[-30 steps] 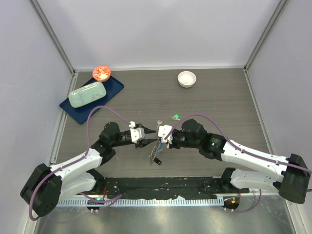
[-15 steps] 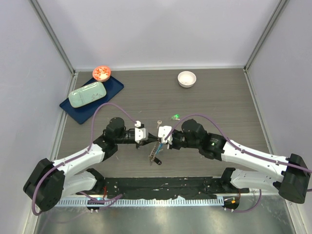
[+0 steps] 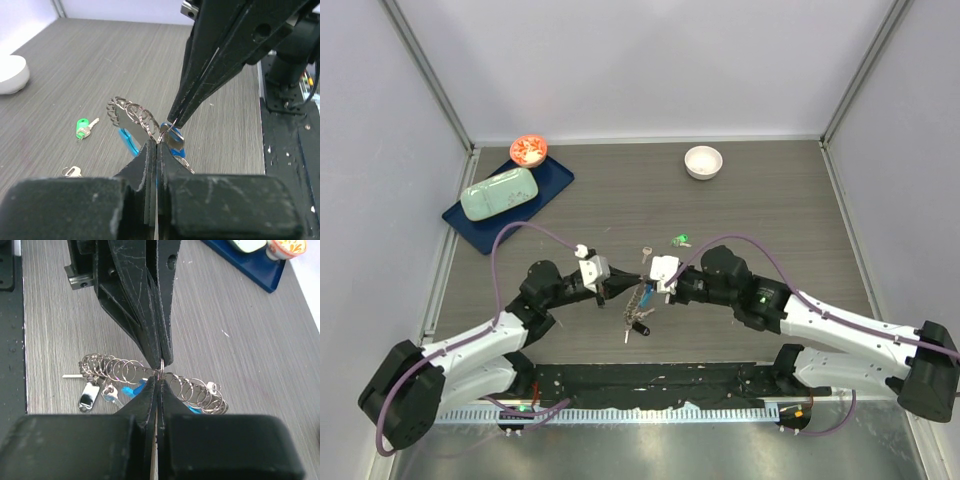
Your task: Put the keys on the keyring
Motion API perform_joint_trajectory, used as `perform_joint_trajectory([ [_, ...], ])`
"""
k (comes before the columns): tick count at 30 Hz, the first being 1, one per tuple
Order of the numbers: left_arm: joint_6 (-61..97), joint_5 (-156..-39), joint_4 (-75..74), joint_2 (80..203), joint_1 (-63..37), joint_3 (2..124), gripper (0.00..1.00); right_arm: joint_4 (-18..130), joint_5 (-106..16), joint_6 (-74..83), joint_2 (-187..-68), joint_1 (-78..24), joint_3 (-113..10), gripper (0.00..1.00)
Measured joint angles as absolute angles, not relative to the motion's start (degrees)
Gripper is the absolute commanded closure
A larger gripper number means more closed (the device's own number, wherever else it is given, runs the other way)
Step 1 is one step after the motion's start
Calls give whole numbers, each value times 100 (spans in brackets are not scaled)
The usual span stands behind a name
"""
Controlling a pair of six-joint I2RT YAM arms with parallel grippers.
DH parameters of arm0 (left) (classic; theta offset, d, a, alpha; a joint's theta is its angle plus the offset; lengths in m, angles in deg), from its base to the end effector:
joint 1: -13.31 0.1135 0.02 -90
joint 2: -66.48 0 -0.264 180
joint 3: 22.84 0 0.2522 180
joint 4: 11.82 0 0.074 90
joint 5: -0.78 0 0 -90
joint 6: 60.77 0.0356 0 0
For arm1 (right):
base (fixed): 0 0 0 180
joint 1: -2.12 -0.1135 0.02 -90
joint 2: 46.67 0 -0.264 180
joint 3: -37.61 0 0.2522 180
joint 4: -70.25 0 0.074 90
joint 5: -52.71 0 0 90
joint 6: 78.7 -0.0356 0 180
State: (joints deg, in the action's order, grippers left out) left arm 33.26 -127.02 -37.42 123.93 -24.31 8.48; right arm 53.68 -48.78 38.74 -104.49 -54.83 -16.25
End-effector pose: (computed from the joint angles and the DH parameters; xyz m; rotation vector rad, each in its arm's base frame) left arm 0.1503 -0.1433 0.2240 1.0605 1.2837 -0.9683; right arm 0.1211 0.1991 0.2813 -1.4136 1.3563 0.5352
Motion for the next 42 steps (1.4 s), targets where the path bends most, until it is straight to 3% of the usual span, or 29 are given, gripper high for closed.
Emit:
perform_joint_trajectory([
  [15,1512,-11301,-4577,11145,-2462,62,100,6603,-5020,3627,-10615,-5494,-1435,99],
  [28,738,-10625,-5029,11364,-2438,-227,100,7320,-5103,3443,-11339,-5477,-1354,99],
  [31,682,-10566,-5156,11401,-2440,-297,92,7320,-5083,3480,-11356,-5477,-1354,99],
  [35,786,-10411,-5224,11359,-2427,-404,71,7095,-5020,3596,-11345,-5488,-1448,99],
  [42,1460,-10166,-4937,10758,-2353,-410,53,6284,-4893,3850,-11284,-5514,-1586,99],
])
